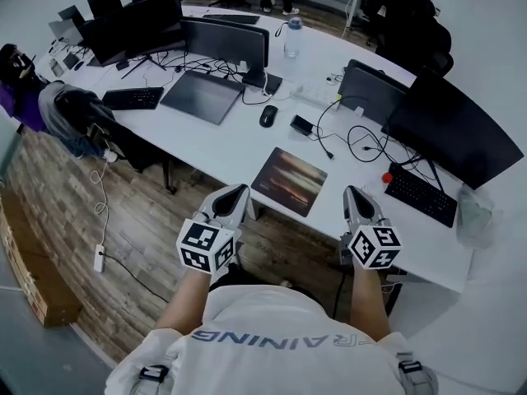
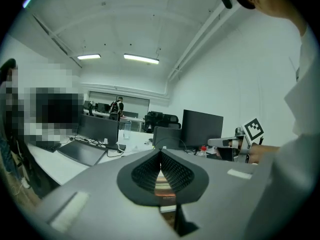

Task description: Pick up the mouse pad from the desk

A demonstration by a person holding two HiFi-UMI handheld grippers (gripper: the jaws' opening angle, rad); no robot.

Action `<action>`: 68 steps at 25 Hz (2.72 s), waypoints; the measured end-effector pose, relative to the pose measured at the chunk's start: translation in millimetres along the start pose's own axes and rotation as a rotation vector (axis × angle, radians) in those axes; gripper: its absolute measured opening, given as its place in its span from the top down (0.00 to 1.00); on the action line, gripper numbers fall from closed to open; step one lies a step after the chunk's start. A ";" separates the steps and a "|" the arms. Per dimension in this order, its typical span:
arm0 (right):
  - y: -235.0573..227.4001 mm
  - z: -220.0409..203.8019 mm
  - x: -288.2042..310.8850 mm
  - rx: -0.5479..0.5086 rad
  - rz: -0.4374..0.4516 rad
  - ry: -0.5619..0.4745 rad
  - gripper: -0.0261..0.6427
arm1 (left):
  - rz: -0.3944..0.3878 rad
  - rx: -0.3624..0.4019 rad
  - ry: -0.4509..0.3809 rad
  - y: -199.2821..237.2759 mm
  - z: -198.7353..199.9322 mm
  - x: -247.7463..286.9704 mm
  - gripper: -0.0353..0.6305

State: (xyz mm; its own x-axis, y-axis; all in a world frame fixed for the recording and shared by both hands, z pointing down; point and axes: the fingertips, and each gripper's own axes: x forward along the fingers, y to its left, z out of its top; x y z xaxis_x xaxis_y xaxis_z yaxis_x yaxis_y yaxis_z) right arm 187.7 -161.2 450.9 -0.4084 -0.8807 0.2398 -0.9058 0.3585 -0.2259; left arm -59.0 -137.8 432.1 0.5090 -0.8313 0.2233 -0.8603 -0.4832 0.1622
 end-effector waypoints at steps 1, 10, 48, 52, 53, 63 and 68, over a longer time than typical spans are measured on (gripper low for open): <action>4.7 2.7 5.3 -0.018 -0.019 0.003 0.94 | -0.018 -0.007 0.007 8.9 1.4 4.7 0.95; 36.5 2.8 41.4 -0.035 -0.165 0.032 0.94 | -0.175 -0.018 0.027 72.8 14.0 35.6 0.95; -29.9 -190.5 130.4 -0.131 -0.039 0.635 0.42 | -0.100 -0.059 0.127 41.6 -10.5 74.4 0.95; -32.1 -232.0 138.9 -0.196 -0.020 0.717 0.39 | -0.079 -0.064 0.120 43.8 -9.6 70.5 0.95; -32.7 -241.0 140.9 -0.210 -0.015 0.736 0.39 | -0.075 -0.065 0.120 44.2 -9.9 69.8 0.95; -34.1 -292.6 148.3 -0.267 0.026 0.854 0.37 | -0.060 -0.067 0.122 46.2 -12.0 66.5 0.95; -32.1 -292.1 151.2 -0.264 0.033 0.868 0.38 | -0.062 -0.065 0.127 47.1 -13.9 66.0 0.95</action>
State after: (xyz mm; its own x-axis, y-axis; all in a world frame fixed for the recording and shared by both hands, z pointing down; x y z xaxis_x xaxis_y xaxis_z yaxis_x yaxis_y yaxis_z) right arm 122.0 -215.5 770.2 -0.2791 -0.3645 0.8884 -0.8452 0.5324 -0.0471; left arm -65.6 -211.6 467.9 0.5636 -0.7572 0.3302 -0.8259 -0.5101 0.2400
